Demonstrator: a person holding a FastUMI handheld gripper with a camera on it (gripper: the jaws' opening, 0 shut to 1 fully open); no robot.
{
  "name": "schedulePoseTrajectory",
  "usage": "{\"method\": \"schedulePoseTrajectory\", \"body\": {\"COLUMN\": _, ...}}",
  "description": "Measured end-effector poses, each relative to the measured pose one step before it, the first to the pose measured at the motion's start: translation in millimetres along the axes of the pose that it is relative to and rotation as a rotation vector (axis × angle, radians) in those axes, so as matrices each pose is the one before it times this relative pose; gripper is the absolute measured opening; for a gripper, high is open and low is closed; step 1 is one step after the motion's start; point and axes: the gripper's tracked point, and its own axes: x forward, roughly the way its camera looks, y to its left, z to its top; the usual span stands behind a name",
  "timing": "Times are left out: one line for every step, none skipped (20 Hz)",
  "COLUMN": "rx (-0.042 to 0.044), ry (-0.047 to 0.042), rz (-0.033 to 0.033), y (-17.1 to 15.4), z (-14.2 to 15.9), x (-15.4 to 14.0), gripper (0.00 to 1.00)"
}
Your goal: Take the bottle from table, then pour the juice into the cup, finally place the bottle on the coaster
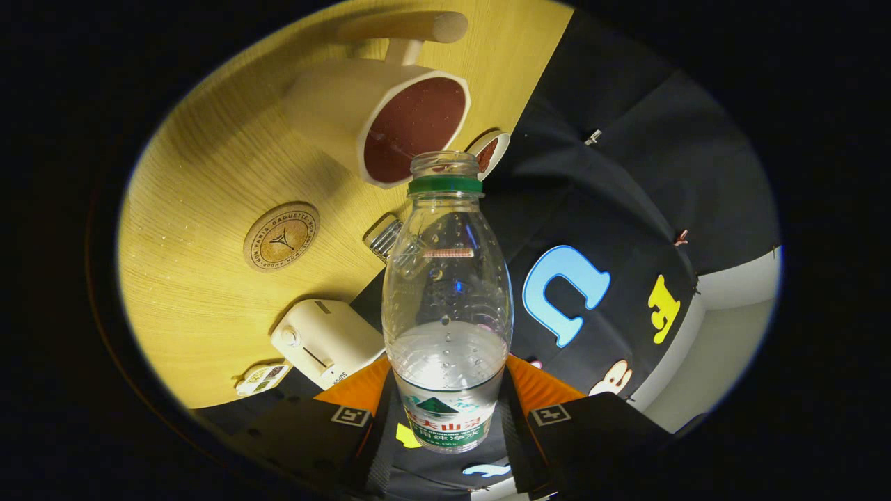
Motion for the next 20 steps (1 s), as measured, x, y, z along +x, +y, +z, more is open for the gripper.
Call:
{"method": "schedulePoseTrajectory", "body": {"rx": -0.0083, "ry": -0.00509, "rz": -0.00447, "y": -0.19, "z": 1.13, "x": -0.16, "gripper": 0.68}}
{"method": "schedulePoseTrajectory", "body": {"rx": -0.0029, "ry": -0.00309, "rz": -0.00346, "y": -0.3, "z": -0.48, "x": 0.72, "gripper": 0.68}}
{"method": "schedulePoseTrajectory", "body": {"rx": 0.00086, "ry": -0.00288, "rz": -0.00039, "y": -0.38, "z": 0.5, "x": 0.1, "gripper": 0.68}}
{"method": "schedulePoseTrajectory", "body": {"rx": 0.00017, "ry": -0.00072, "rz": 0.00179, "y": 1.17, "z": -0.32, "x": -0.44, "gripper": 0.68}}
{"method": "schedulePoseTrajectory", "body": {"rx": -0.004, "ry": -0.00109, "rz": -0.00249, "y": -1.36, "z": 1.02, "x": -0.25, "gripper": 0.68}}
{"method": "schedulePoseTrajectory", "body": {"rx": -0.00249, "ry": 0.00124, "rz": 0.00039, "y": 0.09, "z": -0.17, "x": -0.48, "gripper": 0.68}}
{"method": "schedulePoseTrajectory", "body": {"rx": 0.00014, "ry": 0.00165, "rz": 0.00119, "y": -0.47, "z": -0.24, "x": 0.0, "gripper": 0.68}}
{"method": "schedulePoseTrajectory", "body": {"rx": 0.00319, "ry": 0.00027, "rz": 0.00543, "y": 1.3, "z": -0.79, "x": -0.32, "gripper": 0.68}}
{"method": "schedulePoseTrajectory", "body": {"rx": 0.00465, "ry": 0.00118, "rz": 0.00233, "y": -0.13, "z": 0.17, "x": -0.44, "gripper": 0.68}}
{"method": "schedulePoseTrajectory", "body": {"rx": 0.01911, "ry": 0.00448, "rz": 0.01281, "y": 2.09, "z": -0.29, "x": -0.7, "gripper": 0.68}}
{"method": "schedulePoseTrajectory", "body": {"rx": 0.05167, "ry": 0.0108, "rz": 0.02792, "y": 5.62, "z": -1.28, "x": 0.57, "gripper": 0.68}}
{"method": "schedulePoseTrajectory", "body": {"rx": 0.08149, "ry": 0.01782, "rz": 0.041, "y": 8.91, "z": -0.89, "x": -1.58, "gripper": 0.68}}
{"method": "schedulePoseTrajectory", "body": {"rx": 0.08679, "ry": 0.02628, "rz": 0.03968, "y": 9.86, "z": -1.66, "x": -1.91, "gripper": 0.68}}
{"method": "schedulePoseTrajectory", "body": {"rx": 0.08198, "ry": 0.02043, "rz": 0.03054, "y": 7.59, "z": -2.41, "x": 0.39, "gripper": 0.68}}
{"method": "schedulePoseTrajectory", "body": {"rx": 0.07331, "ry": 0.01436, "rz": 0.02278, "y": 8.1, "z": -3.81, "x": 1.55, "gripper": 0.68}}
{"method": "schedulePoseTrajectory", "body": {"rx": 0.06519, "ry": 0.01064, "rz": 0.02598, "y": 6.34, "z": -1.57, "x": -2.87, "gripper": 0.68}}
{"method": "schedulePoseTrajectory", "body": {"rx": 0.06446, "ry": 0.01008, "rz": 0.02552, "y": 6.83, "z": -0.49, "x": -4.22, "gripper": 0.69}}
{"method": "schedulePoseTrajectory", "body": {"rx": 0.06598, "ry": 0.00628, "rz": 0.02773, "y": 6.49, "z": 1.9, "x": -3.13, "gripper": 0.69}}
{"method": "schedulePoseTrajectory", "body": {"rx": 0.08286, "ry": 0.00737, "rz": 0.02719, "y": 5.12, "z": 3.11, "x": -0.07, "gripper": 0.69}}
{"method": "schedulePoseTrajectory", "body": {"rx": 0.08738, "ry": -0.00057, "rz": 0.02999, "y": 8.28, "z": 1.34, "x": -3.51, "gripper": 0.69}}
